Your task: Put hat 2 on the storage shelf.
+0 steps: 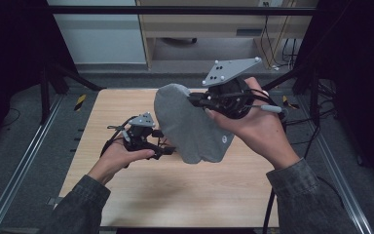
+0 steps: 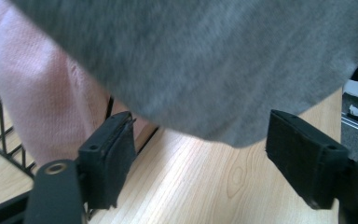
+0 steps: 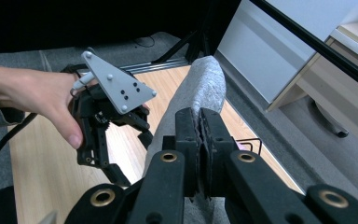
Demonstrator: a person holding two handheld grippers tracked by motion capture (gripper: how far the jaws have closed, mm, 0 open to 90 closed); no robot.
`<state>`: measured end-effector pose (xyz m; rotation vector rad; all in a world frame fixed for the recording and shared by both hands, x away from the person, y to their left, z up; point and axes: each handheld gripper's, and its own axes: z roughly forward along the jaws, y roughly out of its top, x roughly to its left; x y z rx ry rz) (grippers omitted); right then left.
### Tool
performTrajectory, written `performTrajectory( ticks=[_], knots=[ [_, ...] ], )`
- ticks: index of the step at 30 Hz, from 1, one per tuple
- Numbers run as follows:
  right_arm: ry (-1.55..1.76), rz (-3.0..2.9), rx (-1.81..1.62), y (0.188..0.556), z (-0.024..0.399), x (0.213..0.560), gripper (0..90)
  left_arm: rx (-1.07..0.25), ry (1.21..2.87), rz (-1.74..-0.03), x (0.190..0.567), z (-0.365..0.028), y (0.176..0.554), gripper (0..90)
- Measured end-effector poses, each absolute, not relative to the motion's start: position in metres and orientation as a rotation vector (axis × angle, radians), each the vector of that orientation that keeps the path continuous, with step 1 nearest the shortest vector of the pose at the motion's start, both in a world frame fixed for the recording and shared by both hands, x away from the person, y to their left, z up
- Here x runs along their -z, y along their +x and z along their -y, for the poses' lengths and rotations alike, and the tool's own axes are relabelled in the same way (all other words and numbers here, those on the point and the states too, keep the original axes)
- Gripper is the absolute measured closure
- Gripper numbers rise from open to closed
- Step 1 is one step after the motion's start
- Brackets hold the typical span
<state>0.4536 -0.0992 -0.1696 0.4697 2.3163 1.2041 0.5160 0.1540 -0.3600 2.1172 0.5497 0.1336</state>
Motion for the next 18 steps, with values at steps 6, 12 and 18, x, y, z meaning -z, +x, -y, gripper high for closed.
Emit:
performTrajectory(
  ticks=[6,12,18],
  knots=[
    [0.487,-2.323,-1.201,0.457,0.100,0.176,87.0,-0.085,2.063,-0.507,0.362,-0.149,0.520,60.8],
    [0.528,-2.316,-1.196,0.459,0.113,0.185,86.9,-0.100,2.074,-0.511,0.357,-0.145,0.516,86.4],
    [0.614,-2.273,-1.200,0.469,0.136,0.188,86.9,-0.159,2.115,-0.502,0.327,-0.152,0.514,86.5]
  ],
)
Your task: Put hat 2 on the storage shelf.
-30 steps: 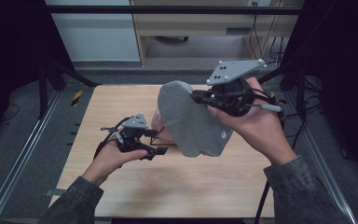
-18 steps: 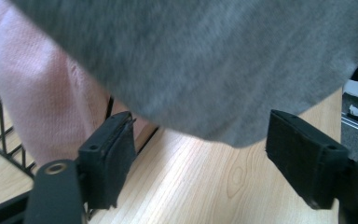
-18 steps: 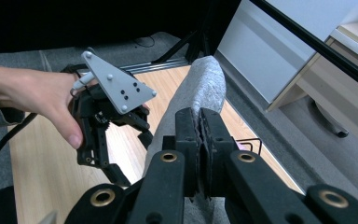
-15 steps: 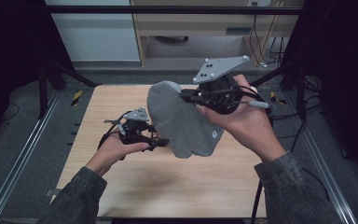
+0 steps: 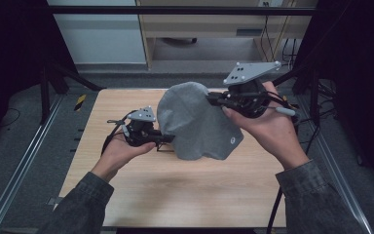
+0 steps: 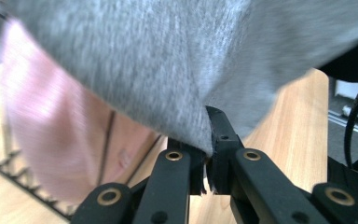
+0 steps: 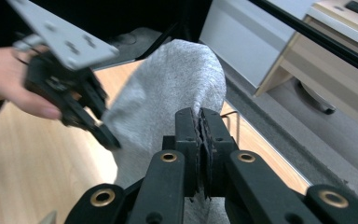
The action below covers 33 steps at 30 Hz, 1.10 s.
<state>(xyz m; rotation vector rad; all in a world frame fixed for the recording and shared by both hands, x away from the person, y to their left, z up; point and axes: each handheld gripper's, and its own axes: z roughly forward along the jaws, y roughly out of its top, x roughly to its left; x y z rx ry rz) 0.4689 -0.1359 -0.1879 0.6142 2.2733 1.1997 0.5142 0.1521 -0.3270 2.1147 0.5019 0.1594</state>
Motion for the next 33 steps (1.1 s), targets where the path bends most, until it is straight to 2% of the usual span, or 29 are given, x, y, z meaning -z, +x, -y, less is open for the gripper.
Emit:
performTrajectory(
  ticks=[8,13,27,33],
  knots=[
    [0.724,-2.150,-1.274,0.505,0.157,0.185,87.2,-0.287,2.141,-0.529,0.263,-0.158,0.538,86.8],
    [0.771,-2.066,-1.332,0.530,0.167,0.187,87.5,-0.366,2.153,-0.534,0.240,-0.158,0.558,86.6],
    [0.790,-1.943,-1.415,0.584,0.166,0.186,87.6,-0.584,2.074,-0.588,0.224,-0.150,0.615,86.8],
    [0.802,-1.940,-1.412,0.604,0.159,0.197,87.6,-0.609,2.057,-0.632,0.230,-0.156,0.634,86.8]
  ],
)
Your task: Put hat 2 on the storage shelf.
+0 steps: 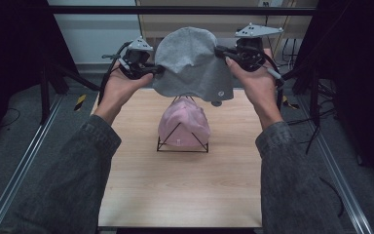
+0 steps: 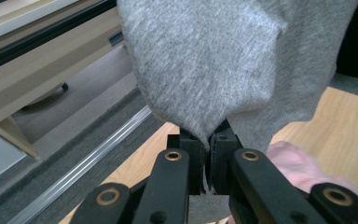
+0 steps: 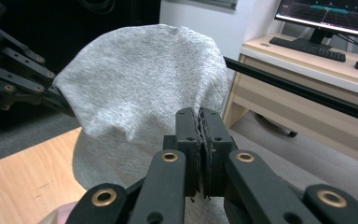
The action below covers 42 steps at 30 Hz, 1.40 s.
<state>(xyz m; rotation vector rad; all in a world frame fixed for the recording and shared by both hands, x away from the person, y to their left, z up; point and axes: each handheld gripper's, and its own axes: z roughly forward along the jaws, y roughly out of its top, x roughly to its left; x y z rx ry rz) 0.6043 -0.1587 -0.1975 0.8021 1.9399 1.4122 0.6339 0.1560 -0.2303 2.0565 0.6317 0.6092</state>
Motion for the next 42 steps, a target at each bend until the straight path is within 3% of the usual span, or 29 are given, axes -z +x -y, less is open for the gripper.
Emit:
performTrajectory(
  ticks=[15,29,42],
  knots=[
    [0.817,-1.948,-1.384,0.636,0.150,0.227,87.6,-0.670,2.090,-0.644,0.256,-0.152,0.651,86.7],
    [0.851,-1.974,-1.366,0.643,0.148,0.261,87.6,-0.700,2.103,-0.670,0.283,-0.150,0.654,86.7],
    [0.859,-2.026,-1.352,0.639,0.139,0.294,87.6,-0.646,2.092,-0.718,0.314,-0.161,0.648,86.5]
  ],
)
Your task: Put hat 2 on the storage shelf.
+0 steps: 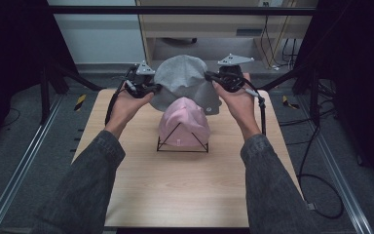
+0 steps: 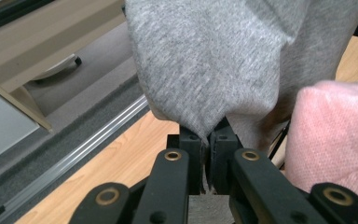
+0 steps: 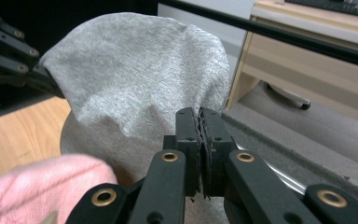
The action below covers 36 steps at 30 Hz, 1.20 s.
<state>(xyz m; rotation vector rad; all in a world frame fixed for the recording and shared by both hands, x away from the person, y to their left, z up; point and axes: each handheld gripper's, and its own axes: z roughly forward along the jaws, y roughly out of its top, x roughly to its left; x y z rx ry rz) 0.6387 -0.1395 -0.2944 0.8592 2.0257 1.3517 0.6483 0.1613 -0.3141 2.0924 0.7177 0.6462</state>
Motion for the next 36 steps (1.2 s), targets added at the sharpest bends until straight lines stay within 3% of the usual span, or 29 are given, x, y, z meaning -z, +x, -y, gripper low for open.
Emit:
performTrajectory(
  ticks=[36],
  knots=[
    [0.969,-2.126,-1.296,0.625,0.145,0.365,87.7,-0.547,2.152,-0.799,0.384,-0.172,0.631,86.4]
  ],
)
